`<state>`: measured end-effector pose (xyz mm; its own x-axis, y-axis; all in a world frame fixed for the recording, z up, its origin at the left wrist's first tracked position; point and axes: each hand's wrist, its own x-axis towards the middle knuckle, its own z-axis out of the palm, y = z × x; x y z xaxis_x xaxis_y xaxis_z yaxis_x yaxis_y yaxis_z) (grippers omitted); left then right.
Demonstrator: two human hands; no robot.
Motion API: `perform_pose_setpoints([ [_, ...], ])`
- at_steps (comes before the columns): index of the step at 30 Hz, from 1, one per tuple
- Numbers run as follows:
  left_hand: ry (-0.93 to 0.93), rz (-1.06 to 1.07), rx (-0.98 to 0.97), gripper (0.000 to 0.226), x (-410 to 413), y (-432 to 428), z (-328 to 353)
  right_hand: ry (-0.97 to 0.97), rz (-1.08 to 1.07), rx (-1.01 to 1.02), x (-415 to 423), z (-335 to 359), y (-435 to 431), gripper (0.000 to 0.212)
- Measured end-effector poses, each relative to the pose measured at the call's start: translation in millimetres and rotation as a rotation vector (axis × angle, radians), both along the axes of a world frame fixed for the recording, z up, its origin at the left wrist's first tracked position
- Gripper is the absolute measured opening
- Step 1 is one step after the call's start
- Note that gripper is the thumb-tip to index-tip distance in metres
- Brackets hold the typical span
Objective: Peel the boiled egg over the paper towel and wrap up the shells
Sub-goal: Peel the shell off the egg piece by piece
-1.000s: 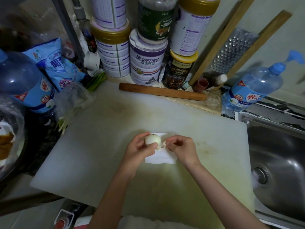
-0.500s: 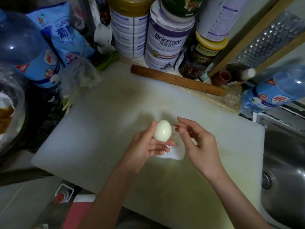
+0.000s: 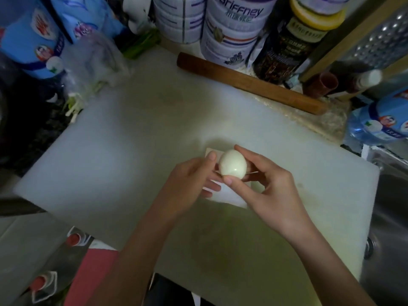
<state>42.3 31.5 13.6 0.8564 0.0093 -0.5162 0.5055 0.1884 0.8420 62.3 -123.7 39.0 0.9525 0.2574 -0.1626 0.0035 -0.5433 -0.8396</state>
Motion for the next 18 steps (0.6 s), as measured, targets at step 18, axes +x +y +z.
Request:
perform_pose_setpoints([
  [18, 0.039, 0.255, -0.472, 0.029, -12, -10, 6, -0.457, 0.061, -0.039, -10, 4, 11, 0.010],
])
